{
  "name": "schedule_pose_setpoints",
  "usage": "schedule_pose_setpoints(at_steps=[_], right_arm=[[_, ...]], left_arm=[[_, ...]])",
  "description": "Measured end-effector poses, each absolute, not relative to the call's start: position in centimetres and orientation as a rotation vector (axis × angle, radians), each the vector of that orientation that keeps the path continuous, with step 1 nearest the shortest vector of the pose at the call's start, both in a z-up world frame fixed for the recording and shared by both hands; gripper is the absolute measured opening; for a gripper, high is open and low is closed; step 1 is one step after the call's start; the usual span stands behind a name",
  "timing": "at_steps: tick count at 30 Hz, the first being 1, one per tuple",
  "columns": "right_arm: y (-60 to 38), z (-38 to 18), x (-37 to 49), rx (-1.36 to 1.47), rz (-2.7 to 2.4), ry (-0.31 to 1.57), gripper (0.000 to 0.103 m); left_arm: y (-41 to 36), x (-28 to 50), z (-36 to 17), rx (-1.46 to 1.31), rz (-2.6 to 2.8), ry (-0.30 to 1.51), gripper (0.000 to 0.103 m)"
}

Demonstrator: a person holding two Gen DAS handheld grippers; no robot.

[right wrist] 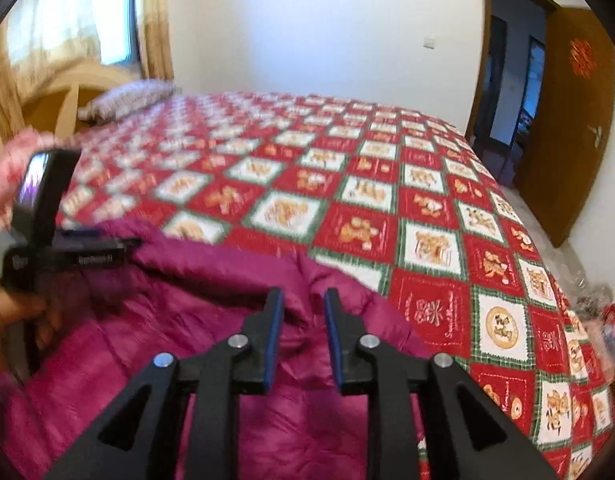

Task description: Fold large clothes

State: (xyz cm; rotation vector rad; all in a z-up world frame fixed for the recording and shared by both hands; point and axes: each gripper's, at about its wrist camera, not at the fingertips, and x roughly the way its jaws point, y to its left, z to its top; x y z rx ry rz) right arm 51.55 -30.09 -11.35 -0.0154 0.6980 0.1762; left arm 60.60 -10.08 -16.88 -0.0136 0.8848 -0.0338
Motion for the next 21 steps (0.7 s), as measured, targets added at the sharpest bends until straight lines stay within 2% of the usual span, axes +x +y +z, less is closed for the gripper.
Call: schedule_pose_setpoints(at_steps=[4, 11, 14, 21], right_arm=[[-29.1, -10.5, 53.8, 0.124, 0.184, 0.714, 0.026], [-25.1, -16.6, 57.5, 0.114, 0.162, 0.819, 0.025], [-25.6, -19.1, 57.5, 0.137, 0.162, 0.854, 0.022], [-26.4, -19.8, 57.7, 0.172, 0.162, 0.857, 0.019]], left_arm=[[-11.0, 60.4, -14.6, -0.072, -0.09, 0.826, 0.075], [-12.2, 62.6, -20.6, -0.037, -0.094, 0.939, 0.075], [-12.4, 62.0, -20.9, -0.029, -0.1, 0.896, 0.079], [-13.1, 61.8, -21.4, 0.019, -0.083, 0.875, 0.081]])
